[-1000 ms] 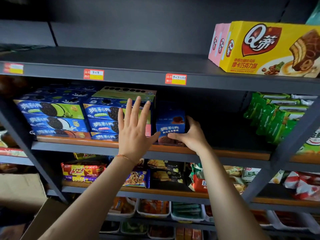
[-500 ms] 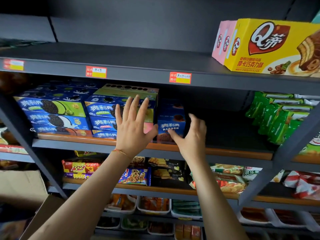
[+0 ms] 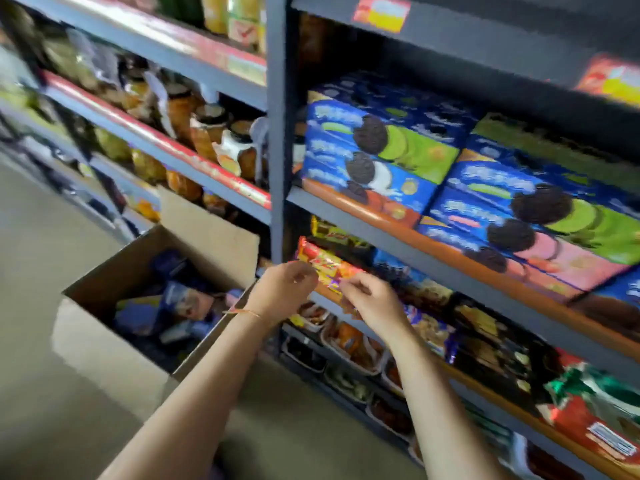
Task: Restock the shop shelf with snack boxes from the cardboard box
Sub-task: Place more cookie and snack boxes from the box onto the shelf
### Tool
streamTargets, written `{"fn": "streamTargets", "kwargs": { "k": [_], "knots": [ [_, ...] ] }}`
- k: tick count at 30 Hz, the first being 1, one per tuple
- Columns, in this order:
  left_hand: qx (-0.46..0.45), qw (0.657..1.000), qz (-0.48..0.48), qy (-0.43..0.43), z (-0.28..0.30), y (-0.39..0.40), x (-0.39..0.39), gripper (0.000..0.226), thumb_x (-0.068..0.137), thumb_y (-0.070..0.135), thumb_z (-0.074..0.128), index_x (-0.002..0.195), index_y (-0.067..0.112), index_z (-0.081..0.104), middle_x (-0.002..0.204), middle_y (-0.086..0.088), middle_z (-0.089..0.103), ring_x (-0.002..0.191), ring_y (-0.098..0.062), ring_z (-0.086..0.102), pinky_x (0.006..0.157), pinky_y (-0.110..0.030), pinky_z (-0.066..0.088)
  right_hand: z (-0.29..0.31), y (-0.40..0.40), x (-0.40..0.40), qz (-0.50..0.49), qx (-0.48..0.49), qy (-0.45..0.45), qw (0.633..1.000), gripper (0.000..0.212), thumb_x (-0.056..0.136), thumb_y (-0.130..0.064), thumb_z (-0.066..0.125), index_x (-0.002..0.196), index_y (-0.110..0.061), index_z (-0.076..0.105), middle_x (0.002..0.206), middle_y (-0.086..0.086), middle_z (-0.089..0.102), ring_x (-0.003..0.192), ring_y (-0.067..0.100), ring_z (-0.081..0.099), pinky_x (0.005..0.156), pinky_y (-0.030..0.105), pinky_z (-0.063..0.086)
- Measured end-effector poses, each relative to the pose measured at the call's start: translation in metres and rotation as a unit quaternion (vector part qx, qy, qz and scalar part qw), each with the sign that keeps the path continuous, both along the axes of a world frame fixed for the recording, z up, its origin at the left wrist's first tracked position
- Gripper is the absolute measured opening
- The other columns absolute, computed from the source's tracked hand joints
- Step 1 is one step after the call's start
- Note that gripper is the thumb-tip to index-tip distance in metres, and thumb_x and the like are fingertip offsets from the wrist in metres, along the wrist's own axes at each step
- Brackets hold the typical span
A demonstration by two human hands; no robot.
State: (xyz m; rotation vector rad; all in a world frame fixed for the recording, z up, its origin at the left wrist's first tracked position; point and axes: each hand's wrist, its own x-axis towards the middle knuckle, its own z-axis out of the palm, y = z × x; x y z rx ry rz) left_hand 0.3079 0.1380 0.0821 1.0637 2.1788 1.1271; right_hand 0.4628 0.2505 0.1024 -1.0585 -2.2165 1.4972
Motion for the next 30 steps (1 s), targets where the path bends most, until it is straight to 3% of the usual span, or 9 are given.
{"fn": "streamTargets", "kwargs": {
  "k": [7,11,13,15,17,19,23,27,30],
  "knots": [
    [-0.124,0.969,0.187,-0.103,-0.126,-0.149,-0.169,0.045,0.077,0.044,0.048,0.101,0.017,0.075,0.101,-0.011,0.074,0.096,-0.03,0.069,0.083,-0.041,0.054,-0.129,-0.091,-0.214,0.114,-0.113,-0.15,0.975,0.016,0.097,-0.016,0.058,0.082,-0.017,0.06,0.072,0.001,0.061,0.056,0.009,0.058,0.056,0.027,0.045],
    [-0.173,0.941,0.283,-0.072,-0.19,-0.214,-0.24,0.023,0.086,0.02,0.061,0.102,0.009,0.073,0.107,-0.017,0.068,0.105,-0.035,0.062,0.087,-0.039,0.048,-0.206,-0.139,-0.312,0.164,-0.084,-0.191,0.964,0.019,0.09,-0.011,0.065,0.077,-0.022,0.059,0.075,0.002,0.061,0.073,0.021,0.059,0.069,0.035,0.047],
    [-0.174,0.927,0.331,-0.026,-0.217,-0.237,-0.26,0.041,0.081,0.018,0.066,0.12,0.006,0.066,0.122,-0.021,0.059,0.117,-0.04,0.053,0.099,-0.042,0.043,-0.236,-0.158,-0.346,0.179,-0.055,-0.215,0.958,0.017,0.085,-0.01,0.071,0.089,-0.022,0.06,0.086,0.003,0.062,0.081,0.021,0.058,0.075,0.031,0.045],
    [-0.194,0.92,0.339,-0.008,-0.247,-0.255,-0.281,0.072,0.075,0.025,0.069,0.142,0.005,0.049,0.145,-0.026,0.043,0.137,-0.043,0.037,0.112,-0.048,0.033,-0.266,-0.177,-0.381,0.201,-0.023,-0.247,0.948,0.035,0.082,-0.01,0.074,0.114,-0.014,0.06,0.106,0.008,0.061,0.099,0.023,0.059,0.084,0.028,0.043],
    [-0.187,0.924,0.332,-0.03,-0.265,-0.262,-0.291,0.087,0.075,0.034,0.066,0.152,0.009,0.035,0.158,-0.023,0.027,0.149,-0.039,0.02,0.12,-0.049,0.023,-0.289,-0.191,-0.403,0.229,0.01,-0.26,0.938,0.064,0.081,-0.014,0.077,0.138,-0.011,0.047,0.133,0.014,0.051,0.122,0.029,0.052,0.099,0.034,0.043],
    [-0.168,0.926,0.332,-0.061,-0.278,-0.263,-0.297,0.089,0.079,0.034,0.064,0.156,0.012,0.025,0.165,-0.015,0.013,0.153,-0.031,0.009,0.123,-0.045,0.018,-0.309,-0.201,-0.417,0.285,0.068,-0.302,0.907,0.084,0.083,-0.024,0.077,0.151,-0.019,0.028,0.152,0.01,0.033,0.135,0.029,0.041,0.102,0.041,0.043],
    [-0.139,0.926,0.343,-0.077,-0.297,-0.265,-0.299,0.09,0.085,0.025,0.066,0.159,0.017,0.015,0.167,-0.005,-0.006,0.154,-0.022,0.003,0.122,-0.04,0.023,-0.343,-0.214,-0.429,0.364,0.196,-0.361,0.836,0.107,0.08,-0.039,0.079,0.155,-0.028,0.003,0.159,0.007,0.018,0.14,0.031,0.035,0.094,0.045,0.049],
    [-0.126,0.928,0.345,-0.07,-0.304,-0.265,-0.297,0.09,0.087,0.024,0.065,0.159,0.021,0.011,0.167,-0.002,-0.009,0.154,-0.022,0.002,0.121,-0.044,0.027,-0.356,-0.222,-0.432,0.345,0.235,-0.353,0.837,0.105,0.08,-0.039,0.079,0.154,-0.02,0.007,0.157,0.012,0.021,0.139,0.032,0.037,0.094,0.042,0.049],
    [-0.139,0.928,0.341,-0.062,-0.298,-0.263,-0.297,0.089,0.084,0.027,0.065,0.159,0.017,0.017,0.167,-0.01,-0.003,0.154,-0.028,0.005,0.121,-0.047,0.024,-0.348,-0.218,-0.43,0.304,0.185,-0.322,0.877,0.097,0.077,-0.032,0.081,0.149,-0.014,0.019,0.153,0.01,0.027,0.136,0.03,0.039,0.093,0.039,0.045]
  ]
}}
